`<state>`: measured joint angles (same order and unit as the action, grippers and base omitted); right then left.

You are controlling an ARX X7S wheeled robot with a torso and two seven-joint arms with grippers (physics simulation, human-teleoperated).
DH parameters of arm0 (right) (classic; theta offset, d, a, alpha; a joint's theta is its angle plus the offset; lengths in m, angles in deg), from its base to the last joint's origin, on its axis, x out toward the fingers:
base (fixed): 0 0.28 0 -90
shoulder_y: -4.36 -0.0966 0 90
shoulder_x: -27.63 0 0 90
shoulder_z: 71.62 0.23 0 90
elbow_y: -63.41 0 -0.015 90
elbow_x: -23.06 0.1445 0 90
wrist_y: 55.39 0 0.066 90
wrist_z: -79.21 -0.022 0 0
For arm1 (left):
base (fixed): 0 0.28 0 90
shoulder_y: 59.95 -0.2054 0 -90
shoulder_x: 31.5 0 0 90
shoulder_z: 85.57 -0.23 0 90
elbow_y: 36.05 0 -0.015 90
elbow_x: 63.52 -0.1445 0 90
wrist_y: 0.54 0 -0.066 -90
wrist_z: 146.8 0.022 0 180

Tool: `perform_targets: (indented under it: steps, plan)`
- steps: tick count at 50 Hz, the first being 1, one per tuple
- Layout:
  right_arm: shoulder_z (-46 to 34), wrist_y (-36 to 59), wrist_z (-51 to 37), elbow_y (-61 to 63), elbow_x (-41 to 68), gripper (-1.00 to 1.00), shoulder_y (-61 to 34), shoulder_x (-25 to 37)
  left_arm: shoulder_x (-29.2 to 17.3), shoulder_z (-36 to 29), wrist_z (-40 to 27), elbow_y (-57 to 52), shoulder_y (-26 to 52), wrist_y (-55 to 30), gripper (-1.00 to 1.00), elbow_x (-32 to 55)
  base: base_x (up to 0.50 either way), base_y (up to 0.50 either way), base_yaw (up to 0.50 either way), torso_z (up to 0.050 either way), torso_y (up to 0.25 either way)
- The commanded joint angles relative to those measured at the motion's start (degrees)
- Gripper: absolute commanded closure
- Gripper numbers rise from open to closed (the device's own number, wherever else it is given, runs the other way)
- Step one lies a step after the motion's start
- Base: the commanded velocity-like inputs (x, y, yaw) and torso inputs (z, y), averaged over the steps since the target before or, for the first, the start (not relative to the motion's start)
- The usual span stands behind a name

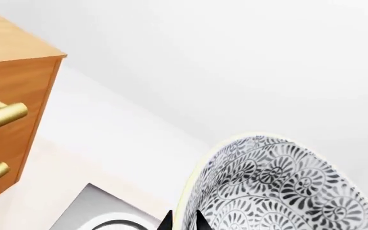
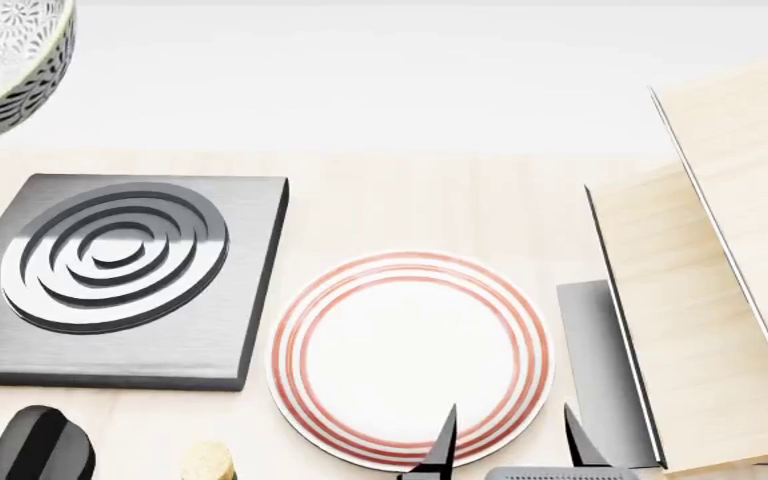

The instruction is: Pick up the akita bowl and put it on the plate.

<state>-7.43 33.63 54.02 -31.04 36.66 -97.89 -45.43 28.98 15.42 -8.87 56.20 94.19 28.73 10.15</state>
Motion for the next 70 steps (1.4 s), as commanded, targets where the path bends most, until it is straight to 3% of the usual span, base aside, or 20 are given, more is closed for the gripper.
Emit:
perform_targets:
  steps: [1, 20, 34, 45, 70]
  plan:
    - [-0.1, -0.14, -0.06, -0.38, 0.19, -1.0, -0.08, 0.02, 2.92, -0.99, 0.05, 3.63, 1.55, 1.8, 1.0, -0.57, 0.0, 0.0, 0.0, 0.0, 0.0]
    - [-0.42, -0.55, -0.05, -1.18, 0.38, -1.0, -0.23, -0.05, 5.81, -7.57, 3.01, 7.19, 1.19, 2.65, 1.0, -5.1, 0.0, 0.0, 0.0, 0.0, 0.001]
    - [-0.62, -0.65, -0.07, -1.34, 0.56, -1.0, -0.27, -0.01, 7.47, -16.07, 6.01, 8.35, 2.87, 5.27, 1.0, -12.97, 0.0, 0.0, 0.0, 0.0, -0.03]
    - [-0.75, -0.87, -0.09, -1.58, 0.73, -1.0, -0.28, 0.0, 8.91, -14.63, 6.43, 9.86, 2.86, 5.4, 1.0, -10.7, 0.0, 0.0, 0.0, 0.0, -0.032]
    - [-1.08, -1.52, -0.11, -2.58, 0.93, -1.0, -0.4, -0.01, 12.36, -20.57, 9.52, 11.47, 2.72, 7.89, 1.0, -14.46, 0.0, 0.0, 0.0, 0.002, -0.047]
